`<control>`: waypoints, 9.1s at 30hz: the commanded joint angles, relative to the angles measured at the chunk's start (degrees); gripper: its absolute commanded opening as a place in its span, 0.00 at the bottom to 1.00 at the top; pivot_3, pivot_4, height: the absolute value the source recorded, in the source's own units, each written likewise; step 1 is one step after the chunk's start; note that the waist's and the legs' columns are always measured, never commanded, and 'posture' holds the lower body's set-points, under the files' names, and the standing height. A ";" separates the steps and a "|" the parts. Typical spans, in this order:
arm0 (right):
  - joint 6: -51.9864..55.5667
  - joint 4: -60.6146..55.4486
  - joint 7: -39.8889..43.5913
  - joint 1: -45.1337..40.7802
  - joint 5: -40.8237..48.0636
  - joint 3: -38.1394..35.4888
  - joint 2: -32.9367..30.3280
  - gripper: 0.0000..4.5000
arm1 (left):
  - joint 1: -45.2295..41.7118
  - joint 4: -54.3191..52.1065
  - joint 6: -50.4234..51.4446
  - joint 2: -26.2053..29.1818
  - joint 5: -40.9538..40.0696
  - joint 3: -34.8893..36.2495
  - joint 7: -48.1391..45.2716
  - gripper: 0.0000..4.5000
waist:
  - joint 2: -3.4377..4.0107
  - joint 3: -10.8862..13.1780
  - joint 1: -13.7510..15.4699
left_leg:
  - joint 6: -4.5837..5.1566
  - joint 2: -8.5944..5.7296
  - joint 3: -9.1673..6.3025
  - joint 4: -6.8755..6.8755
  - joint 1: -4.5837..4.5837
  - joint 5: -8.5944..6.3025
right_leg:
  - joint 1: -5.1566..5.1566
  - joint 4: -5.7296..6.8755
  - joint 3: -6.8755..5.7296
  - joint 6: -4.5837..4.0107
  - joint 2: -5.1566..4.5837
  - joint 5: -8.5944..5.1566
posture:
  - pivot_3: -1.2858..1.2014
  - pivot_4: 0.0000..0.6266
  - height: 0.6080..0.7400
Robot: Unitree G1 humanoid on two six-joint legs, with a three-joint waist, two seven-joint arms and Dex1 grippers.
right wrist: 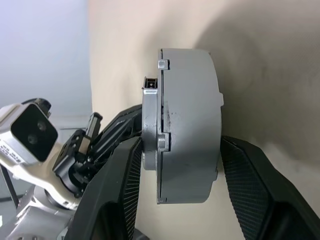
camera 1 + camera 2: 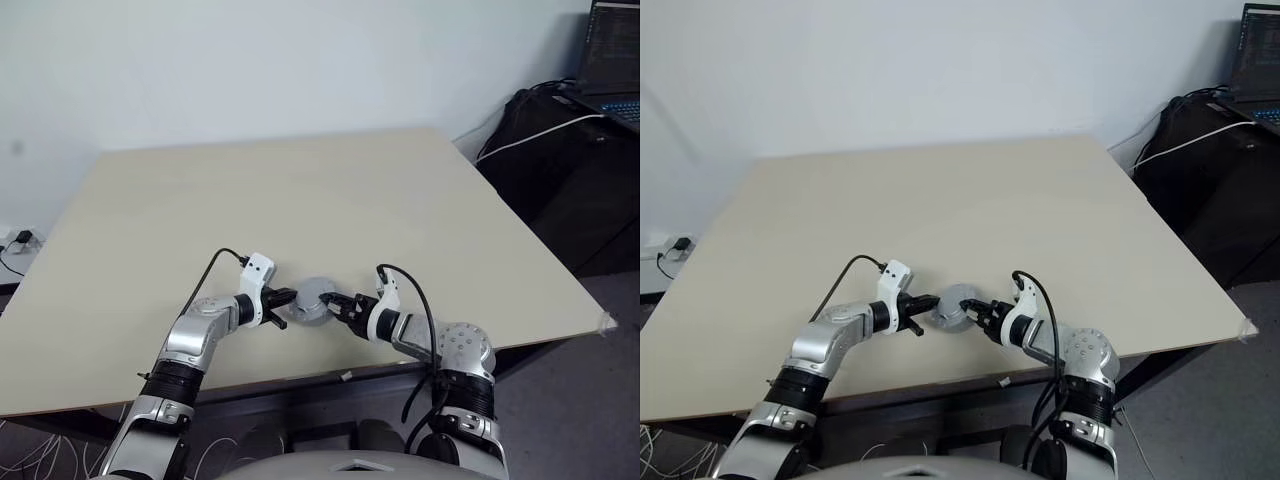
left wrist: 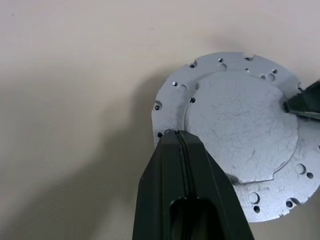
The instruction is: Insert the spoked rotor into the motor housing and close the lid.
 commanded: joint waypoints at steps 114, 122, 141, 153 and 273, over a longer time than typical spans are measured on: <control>-6.60 -5.33 -6.31 5.18 34.82 15.15 -0.69 0.48 | 38.56 -29.36 5.93 -20.80 -71.37 15.27 25.08 0.92 | 0.08 0.51 -0.58 | 0.05 0.15 0.25 0.23 -0.63 -0.02 | -0.58 0.02 0.08 -0.28 0.10 -0.21 | 0.52 0.00 1.00; -6.50 -5.06 -6.10 4.99 34.76 15.42 -0.74 0.48 | 37.98 -28.55 6.65 -19.93 -72.47 14.74 25.31 0.51 | 0.07 0.52 -0.60 | 0.05 0.15 0.25 0.23 -0.63 -0.02 | -0.58 0.02 0.08 -0.25 0.10 -0.23 | 0.52 0.00 1.00; -19.19 -7.87 -6.29 7.73 22.89 13.31 -3.63 1.00 | 38.42 -28.74 5.28 -20.15 -71.94 14.58 25.36 0.47 | 0.04 0.50 -0.34 | 0.05 0.14 0.27 0.25 -0.62 -0.02 | -0.57 0.02 0.08 -0.25 0.11 -0.21 | 0.52 0.00 1.00; -56.34 -22.92 9.73 18.75 -26.53 41.58 -25.31 1.00 | 21.75 -19.87 -17.57 -23.28 -59.94 22.55 36.99 0.47 | -0.65 0.80 0.71 | -0.15 0.21 0.24 0.38 -0.34 0.09 | 0.00 0.05 0.01 -0.05 0.18 -0.31 | 0.52 0.00 1.00; -90.14 -12.46 -1.11 36.72 -48.58 29.27 -11.48 1.00 | 38.36 -18.56 -51.44 -13.43 13.25 5.11 41.46 0.99 | -0.24 0.35 1.63 | 0.04 0.21 0.51 0.29 0.04 -0.15 | 0.38 -0.69 0.15 0.25 0.03 0.05 | 0.52 0.00 1.00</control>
